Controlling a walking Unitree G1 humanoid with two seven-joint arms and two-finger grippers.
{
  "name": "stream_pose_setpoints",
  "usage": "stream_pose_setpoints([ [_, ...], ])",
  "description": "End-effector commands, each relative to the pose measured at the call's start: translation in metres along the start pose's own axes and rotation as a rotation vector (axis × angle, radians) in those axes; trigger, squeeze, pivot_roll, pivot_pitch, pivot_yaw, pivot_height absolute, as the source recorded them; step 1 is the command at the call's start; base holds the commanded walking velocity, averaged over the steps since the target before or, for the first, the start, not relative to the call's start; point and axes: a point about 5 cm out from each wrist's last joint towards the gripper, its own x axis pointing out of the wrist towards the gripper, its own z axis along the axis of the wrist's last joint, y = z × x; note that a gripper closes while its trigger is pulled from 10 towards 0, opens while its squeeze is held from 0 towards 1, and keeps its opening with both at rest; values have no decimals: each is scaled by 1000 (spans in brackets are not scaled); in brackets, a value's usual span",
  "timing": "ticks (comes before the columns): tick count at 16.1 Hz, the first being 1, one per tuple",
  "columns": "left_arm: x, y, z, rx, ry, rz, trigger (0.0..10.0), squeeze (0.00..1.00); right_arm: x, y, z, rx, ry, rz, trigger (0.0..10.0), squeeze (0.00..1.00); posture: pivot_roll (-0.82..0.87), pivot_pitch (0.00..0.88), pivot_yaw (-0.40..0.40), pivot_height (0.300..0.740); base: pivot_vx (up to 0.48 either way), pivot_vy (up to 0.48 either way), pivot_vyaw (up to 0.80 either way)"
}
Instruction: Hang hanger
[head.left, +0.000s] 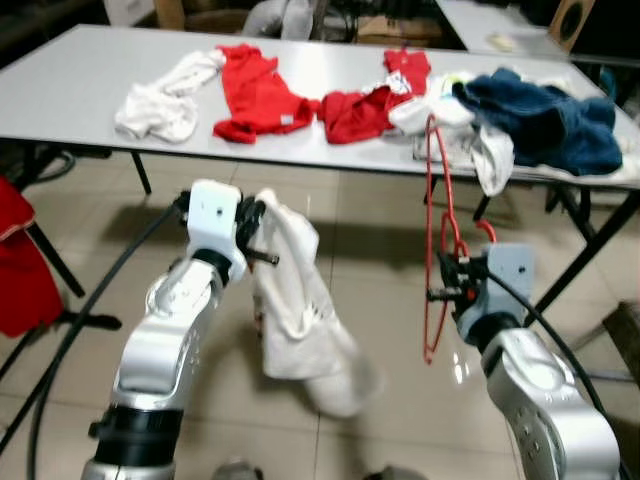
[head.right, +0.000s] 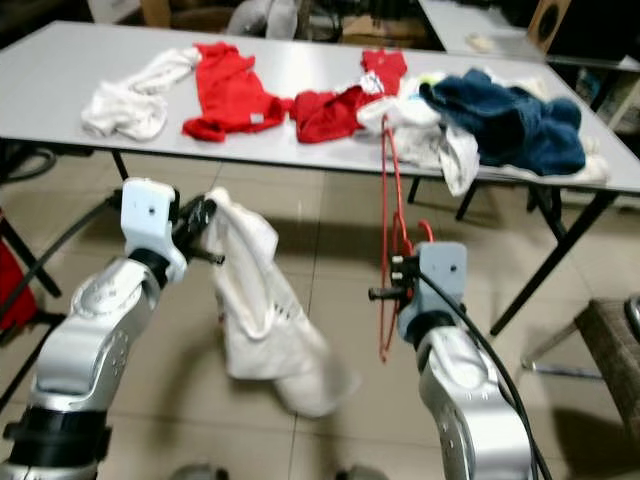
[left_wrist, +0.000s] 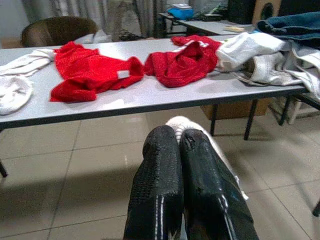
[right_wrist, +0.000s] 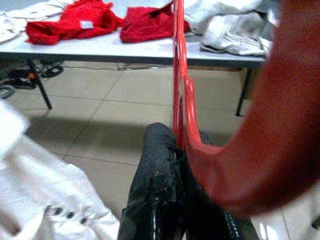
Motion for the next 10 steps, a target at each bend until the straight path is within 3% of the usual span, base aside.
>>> stream_pose_setpoints([
  [1, 1, 1, 5, 1, -20, 3, 10000, 0, 0, 2, 4, -6, -17, 14, 10000, 0, -7, 58, -16, 740, 262, 0, 0],
  [4, 2, 1, 6, -4, -23, -3, 10000, 0, 1, 2, 5, -20, -18, 25, 10000, 0, -6, 51, -18, 740, 264, 0, 0],
  [8, 5, -2, 9, -10, -33, -19, 10000, 0, 2, 1, 5, -32, -19, 34, 10000, 0, -5, 40, -18, 740, 299, 0, -800],
  [10, 6, -1, 10, -12, -38, -21, 10000, 0, 3, 1, 7, -40, -27, 39, 10000, 0, -2, 29, -21, 740, 339, 0, 0],
])
